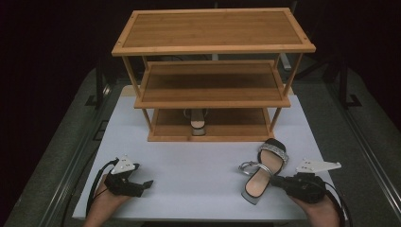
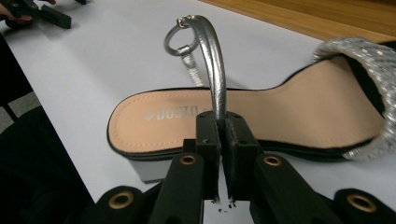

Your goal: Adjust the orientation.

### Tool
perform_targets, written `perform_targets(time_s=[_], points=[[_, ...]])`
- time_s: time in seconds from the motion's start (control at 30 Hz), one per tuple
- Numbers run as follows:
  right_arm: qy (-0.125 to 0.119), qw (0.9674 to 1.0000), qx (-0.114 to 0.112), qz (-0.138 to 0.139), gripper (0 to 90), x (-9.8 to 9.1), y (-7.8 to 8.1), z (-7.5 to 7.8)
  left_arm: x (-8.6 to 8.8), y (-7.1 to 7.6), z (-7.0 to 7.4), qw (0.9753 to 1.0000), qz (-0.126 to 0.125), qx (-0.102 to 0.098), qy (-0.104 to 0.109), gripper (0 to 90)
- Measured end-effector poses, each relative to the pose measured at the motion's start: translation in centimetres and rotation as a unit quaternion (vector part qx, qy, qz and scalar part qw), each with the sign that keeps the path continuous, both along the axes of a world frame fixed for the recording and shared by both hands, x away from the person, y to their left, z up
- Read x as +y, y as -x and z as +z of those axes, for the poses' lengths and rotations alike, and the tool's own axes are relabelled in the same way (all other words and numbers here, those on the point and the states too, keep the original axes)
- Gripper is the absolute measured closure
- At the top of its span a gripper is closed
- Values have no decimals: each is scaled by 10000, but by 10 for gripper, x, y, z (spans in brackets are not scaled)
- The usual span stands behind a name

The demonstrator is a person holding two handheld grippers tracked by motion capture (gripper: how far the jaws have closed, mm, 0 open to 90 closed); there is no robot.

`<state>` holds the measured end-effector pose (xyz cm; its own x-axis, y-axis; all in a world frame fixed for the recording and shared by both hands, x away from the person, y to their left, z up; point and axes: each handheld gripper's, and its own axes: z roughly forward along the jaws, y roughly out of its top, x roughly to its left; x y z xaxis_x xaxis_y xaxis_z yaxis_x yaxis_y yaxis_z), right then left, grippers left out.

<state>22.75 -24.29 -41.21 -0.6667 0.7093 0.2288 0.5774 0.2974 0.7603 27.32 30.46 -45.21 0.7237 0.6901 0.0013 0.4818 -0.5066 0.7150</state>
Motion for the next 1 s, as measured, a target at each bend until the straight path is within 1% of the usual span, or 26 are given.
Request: perform_targets(time_s=[0.07,0.17,0.3,0.4,0.47,0.73,0.9,1.0], points=[[-4,10000,6,-67,853,-7,2,0,0,0,0,10000,1,-5,-4,137],[51,9998,-22,-164,853,-16,5,1,0,0,0,10000,1,-6,-6,137],[74,9996,0,-273,852,-27,7,1,0,0,0,10000,1,0,-8,137],[105,9992,-31,-380,852,-36,8,2,0,0,0,10000,1,0,-7,137],[166,9986,-63,-489,852,-45,10,2,0,0,0,10000,1,-3,-5,137],[200,9965,-106,-805,854,-75,7,1,0,0,0,10000,-3,-4,-14,137],[266,9941,-175,-1038,855,-93,3,0,0,0,0,10000,2,-2,-11,137],[186,9935,-206,-1108,853,-101,2,-1,0,0,0,10000,2,0,-10,137]])
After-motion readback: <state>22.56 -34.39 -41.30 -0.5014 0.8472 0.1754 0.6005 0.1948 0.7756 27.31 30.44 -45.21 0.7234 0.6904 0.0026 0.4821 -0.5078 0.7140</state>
